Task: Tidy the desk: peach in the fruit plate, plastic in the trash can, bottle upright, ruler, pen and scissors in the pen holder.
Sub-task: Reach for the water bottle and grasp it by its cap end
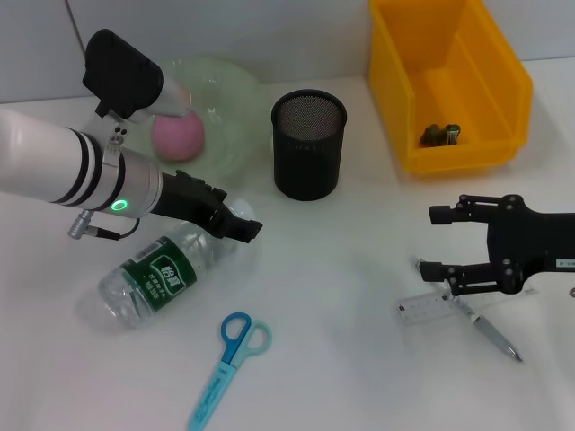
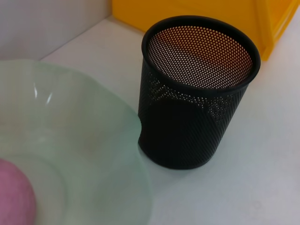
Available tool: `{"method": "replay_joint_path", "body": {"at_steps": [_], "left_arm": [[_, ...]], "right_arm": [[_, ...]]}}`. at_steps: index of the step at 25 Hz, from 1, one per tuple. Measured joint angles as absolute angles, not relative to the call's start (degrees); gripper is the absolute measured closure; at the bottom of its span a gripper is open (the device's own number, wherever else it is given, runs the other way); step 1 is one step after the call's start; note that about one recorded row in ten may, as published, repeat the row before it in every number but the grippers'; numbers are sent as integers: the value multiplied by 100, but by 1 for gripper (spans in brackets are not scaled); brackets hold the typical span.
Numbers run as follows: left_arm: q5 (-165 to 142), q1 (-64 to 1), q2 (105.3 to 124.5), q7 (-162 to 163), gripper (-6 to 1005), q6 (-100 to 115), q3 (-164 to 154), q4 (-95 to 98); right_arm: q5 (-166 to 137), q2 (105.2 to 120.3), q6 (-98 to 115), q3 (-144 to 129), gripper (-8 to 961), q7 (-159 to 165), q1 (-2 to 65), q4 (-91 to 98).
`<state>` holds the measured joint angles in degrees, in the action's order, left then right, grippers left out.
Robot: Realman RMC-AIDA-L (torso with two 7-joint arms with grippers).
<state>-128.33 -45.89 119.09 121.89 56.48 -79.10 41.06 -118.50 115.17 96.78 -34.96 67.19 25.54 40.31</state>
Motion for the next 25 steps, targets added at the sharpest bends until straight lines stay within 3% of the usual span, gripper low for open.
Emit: {"method": "replay_joint_path", "body": {"at_steps": [25], "left_arm": [[-12789,-4586,11909,11915,334,5645,-8048,4079]], "right_arm": [[-11910,11522,9736,-3509,138,6848,2643,4034]]}}
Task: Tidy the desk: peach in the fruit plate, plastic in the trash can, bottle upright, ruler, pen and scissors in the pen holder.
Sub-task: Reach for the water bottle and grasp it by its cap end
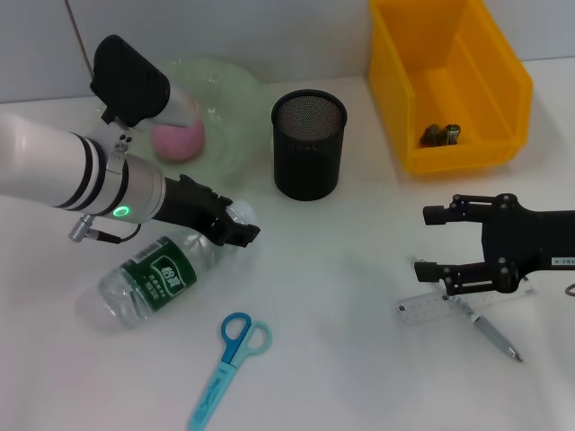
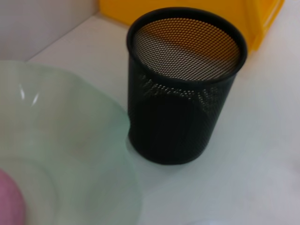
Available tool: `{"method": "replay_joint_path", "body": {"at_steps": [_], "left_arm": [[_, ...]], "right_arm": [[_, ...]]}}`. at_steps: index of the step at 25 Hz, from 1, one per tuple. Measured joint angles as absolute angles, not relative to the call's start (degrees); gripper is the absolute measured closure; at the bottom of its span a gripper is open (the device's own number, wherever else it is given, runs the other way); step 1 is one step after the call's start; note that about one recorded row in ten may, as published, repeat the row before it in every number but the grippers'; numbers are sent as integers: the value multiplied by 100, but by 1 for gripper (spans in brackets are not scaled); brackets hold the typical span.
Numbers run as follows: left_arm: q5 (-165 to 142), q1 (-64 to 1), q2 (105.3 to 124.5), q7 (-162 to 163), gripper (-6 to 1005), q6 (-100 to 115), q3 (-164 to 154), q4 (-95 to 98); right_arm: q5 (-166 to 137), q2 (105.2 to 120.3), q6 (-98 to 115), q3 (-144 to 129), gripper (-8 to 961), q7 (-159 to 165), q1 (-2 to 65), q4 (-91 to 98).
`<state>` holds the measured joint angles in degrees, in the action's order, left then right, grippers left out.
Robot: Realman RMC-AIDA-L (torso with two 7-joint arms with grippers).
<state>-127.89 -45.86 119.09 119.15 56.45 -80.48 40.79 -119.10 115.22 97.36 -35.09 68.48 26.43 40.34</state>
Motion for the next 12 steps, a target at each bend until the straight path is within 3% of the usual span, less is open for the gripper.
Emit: {"method": "replay_joint_path", "body": {"at_steps": [12], "left_arm": [[-12752,-4608,11909,11765,525,5608,-8111,4082]], "right_arm": [[-11910,11538,9739,-3585,139,6936,2672,4077]]}}
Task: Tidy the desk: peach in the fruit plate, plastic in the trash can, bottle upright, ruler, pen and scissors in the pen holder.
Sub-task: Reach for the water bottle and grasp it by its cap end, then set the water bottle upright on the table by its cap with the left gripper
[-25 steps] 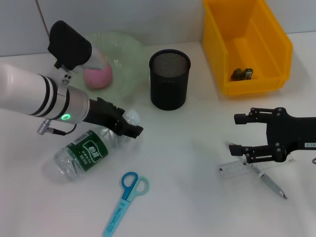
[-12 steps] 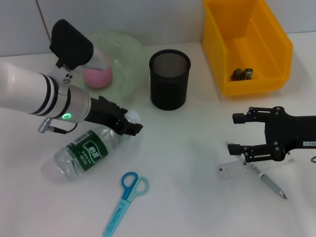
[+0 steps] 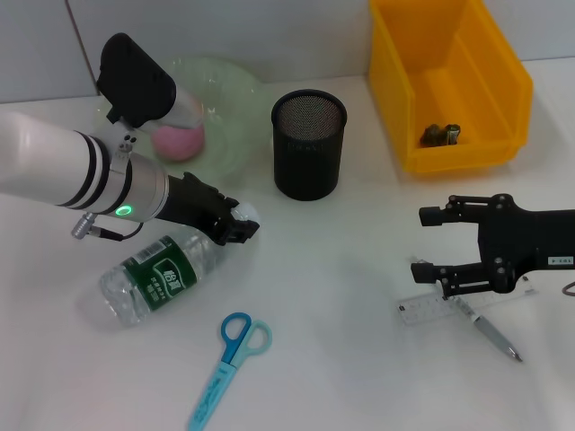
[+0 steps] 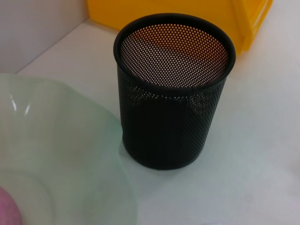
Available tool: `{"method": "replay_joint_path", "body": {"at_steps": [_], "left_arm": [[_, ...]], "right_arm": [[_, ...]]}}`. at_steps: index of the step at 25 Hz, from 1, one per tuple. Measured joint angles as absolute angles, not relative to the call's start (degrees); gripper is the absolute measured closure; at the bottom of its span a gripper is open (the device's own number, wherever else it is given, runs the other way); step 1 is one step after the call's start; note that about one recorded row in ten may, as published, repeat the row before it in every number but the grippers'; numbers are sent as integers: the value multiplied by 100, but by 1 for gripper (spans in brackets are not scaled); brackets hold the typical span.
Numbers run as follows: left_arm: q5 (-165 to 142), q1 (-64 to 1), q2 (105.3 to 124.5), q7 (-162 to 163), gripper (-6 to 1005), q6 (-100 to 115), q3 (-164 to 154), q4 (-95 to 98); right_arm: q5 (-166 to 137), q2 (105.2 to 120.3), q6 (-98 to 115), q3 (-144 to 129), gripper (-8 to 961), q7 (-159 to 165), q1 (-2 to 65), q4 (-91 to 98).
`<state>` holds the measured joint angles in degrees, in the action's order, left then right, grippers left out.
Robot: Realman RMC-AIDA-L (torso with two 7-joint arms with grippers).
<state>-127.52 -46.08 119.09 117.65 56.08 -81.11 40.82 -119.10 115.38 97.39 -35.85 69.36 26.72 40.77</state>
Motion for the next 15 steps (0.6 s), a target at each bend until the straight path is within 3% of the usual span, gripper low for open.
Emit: {"method": "replay_joint_path", "body": {"at_steps": [2,15], "left_arm": [[-12751,-4609,11909,11709,567,5591,-8112,4057],[-12444,-4578,11909,11318,566,5667,-8131,4100]], "right_arm": [[-11910,11539,9739,-3586,139,6938,2676,4078],[-11909,11567,9737,-3586,138,6971,2708,4121]]}}
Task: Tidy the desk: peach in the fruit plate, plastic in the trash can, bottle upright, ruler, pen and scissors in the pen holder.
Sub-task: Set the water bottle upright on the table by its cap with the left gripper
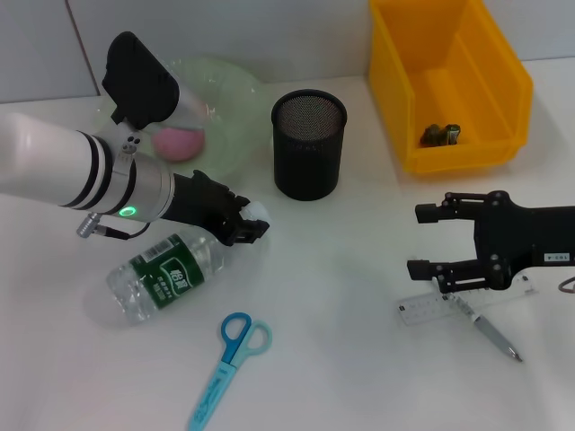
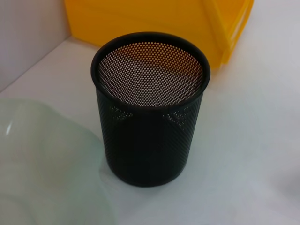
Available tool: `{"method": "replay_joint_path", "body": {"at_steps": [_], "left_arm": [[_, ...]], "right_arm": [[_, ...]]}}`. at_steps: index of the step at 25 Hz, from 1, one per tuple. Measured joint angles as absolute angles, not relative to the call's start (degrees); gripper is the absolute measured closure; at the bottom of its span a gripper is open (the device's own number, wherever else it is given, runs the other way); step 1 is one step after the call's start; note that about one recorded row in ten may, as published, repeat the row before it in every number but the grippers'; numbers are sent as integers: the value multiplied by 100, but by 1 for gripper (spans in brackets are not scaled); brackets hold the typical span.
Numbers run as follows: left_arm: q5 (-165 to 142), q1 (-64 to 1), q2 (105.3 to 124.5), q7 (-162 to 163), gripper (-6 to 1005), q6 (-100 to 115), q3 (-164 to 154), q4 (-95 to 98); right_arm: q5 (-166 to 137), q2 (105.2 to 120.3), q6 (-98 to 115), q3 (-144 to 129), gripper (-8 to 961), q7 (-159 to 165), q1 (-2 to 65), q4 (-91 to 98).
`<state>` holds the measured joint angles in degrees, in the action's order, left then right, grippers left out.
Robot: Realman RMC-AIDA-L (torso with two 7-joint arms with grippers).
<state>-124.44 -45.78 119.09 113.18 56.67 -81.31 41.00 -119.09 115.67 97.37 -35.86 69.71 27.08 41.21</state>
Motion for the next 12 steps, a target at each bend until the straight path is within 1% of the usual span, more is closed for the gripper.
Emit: {"method": "replay_joint_path", "body": {"at_steps": [5,12], "left_arm": [[-12346,-4470,11904,11320,565,5761,-8132,4323],[-12295,-4138,11875,11383,565,6039,-8099,4939]], "right_arm": [[-11917,11610,9739,-3643,138,7039,2693,4241],[-11921,11652,9744,-3656,138,7110,2678,4348]]}}
